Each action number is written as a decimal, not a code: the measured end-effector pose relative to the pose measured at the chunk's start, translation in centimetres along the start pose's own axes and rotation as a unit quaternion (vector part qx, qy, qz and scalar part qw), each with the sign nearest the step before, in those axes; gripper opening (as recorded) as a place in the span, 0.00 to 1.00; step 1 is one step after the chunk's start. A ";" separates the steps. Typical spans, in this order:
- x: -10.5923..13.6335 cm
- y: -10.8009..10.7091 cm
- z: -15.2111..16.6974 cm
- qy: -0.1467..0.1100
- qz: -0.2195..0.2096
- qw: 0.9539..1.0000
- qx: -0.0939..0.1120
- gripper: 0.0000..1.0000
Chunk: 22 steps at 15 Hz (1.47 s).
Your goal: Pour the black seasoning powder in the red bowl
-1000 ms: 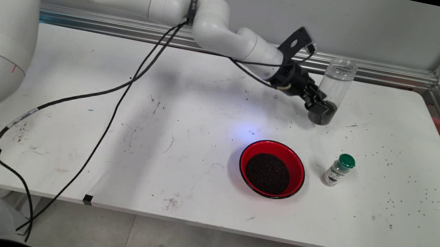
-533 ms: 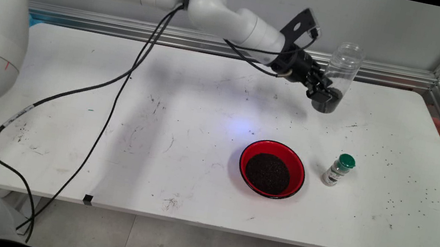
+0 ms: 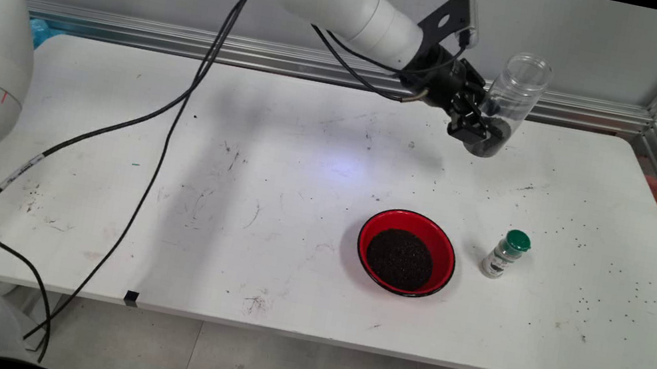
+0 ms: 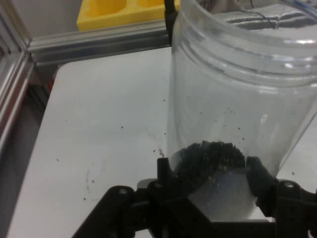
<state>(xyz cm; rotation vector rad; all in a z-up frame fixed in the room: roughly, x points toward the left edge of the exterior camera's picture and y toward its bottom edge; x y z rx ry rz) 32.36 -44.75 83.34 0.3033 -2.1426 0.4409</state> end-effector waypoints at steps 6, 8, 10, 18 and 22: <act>1.3 0.0 -1.6 -0.007 0.085 0.996 -0.004 0.00; 1.6 0.1 -2.1 -0.006 0.120 0.993 -0.005 0.00; 1.8 0.2 -2.5 -0.006 0.159 0.987 -0.006 0.00; 2.1 1.1 -3.3 -0.003 0.294 0.956 -0.013 0.00; 2.1 1.7 -3.3 -0.006 0.378 0.925 -0.021 0.00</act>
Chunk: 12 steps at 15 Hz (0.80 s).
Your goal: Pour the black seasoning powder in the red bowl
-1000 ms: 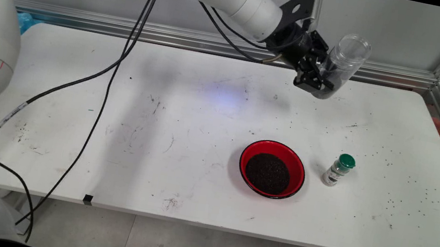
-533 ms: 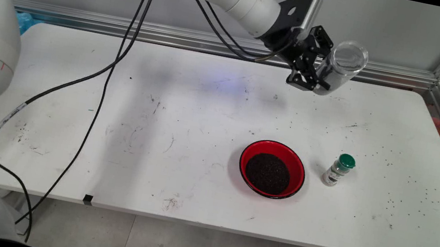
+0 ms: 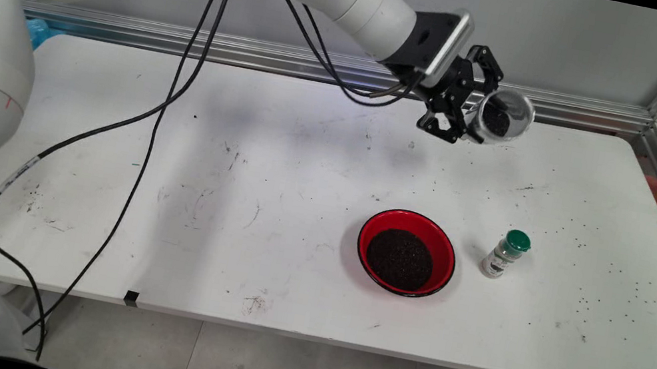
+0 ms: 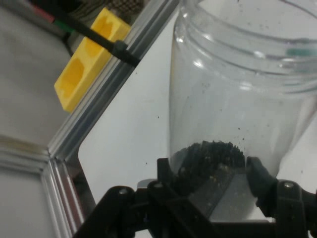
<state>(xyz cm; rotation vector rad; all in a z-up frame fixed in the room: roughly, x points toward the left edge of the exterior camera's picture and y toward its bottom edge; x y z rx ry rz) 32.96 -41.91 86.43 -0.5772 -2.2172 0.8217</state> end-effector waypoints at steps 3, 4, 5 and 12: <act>0.2 0.5 0.2 -0.002 0.064 0.998 -0.008 0.00; 0.3 0.7 0.3 -0.003 0.086 0.996 -0.011 0.00; 0.3 0.8 0.4 -0.003 0.104 0.994 -0.013 0.00; 0.6 1.8 1.1 -0.010 0.211 0.977 -0.026 0.00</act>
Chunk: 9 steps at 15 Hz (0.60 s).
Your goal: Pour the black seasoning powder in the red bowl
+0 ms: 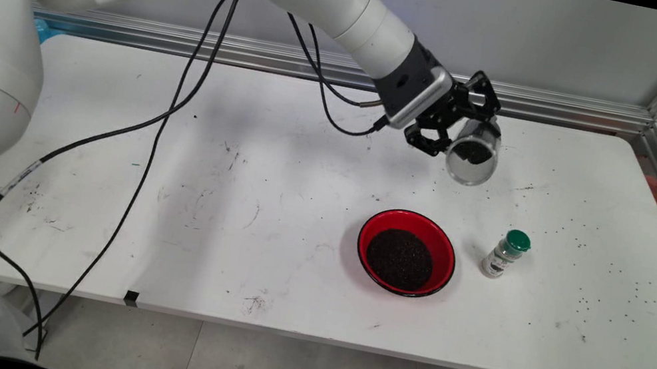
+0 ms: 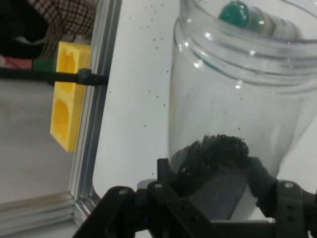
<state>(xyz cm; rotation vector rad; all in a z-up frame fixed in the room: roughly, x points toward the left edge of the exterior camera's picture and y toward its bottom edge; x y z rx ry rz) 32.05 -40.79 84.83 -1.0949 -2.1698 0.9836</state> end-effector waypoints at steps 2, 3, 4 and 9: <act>0.1 0.1 0.2 -0.001 0.026 1.000 -0.003 0.00; 0.2 0.2 0.3 -0.002 0.036 0.999 -0.004 0.00; 0.2 0.3 0.4 -0.003 0.052 0.999 -0.005 0.00; 0.6 0.7 1.0 -0.011 0.126 0.992 -0.013 0.00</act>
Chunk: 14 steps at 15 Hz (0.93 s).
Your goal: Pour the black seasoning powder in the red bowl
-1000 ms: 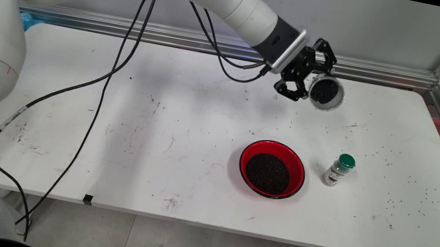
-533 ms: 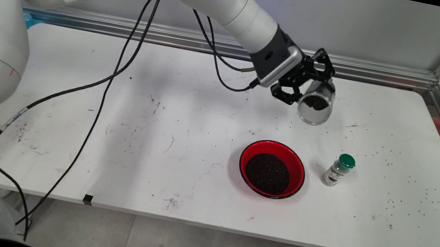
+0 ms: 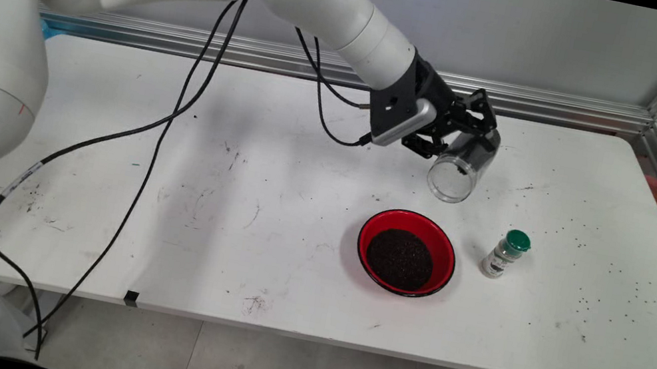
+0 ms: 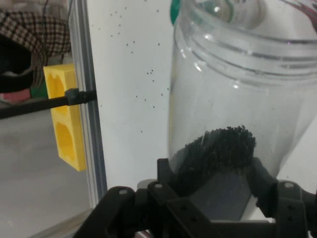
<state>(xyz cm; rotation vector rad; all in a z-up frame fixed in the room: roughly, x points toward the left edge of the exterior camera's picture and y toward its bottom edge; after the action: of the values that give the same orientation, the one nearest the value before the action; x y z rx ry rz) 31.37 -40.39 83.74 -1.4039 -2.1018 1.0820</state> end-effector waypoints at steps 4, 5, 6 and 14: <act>0.5 0.1 0.4 -0.005 0.055 0.998 -0.004 0.00; 0.6 0.2 0.5 -0.007 0.070 0.997 -0.004 0.00; 0.7 0.2 0.6 -0.009 0.083 0.997 -0.005 0.00; 1.5 0.5 0.8 -0.024 0.164 0.986 -0.009 0.00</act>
<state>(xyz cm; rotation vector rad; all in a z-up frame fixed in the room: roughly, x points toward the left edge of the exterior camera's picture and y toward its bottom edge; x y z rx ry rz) 30.53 -39.27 82.74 -1.7939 -1.9605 1.2312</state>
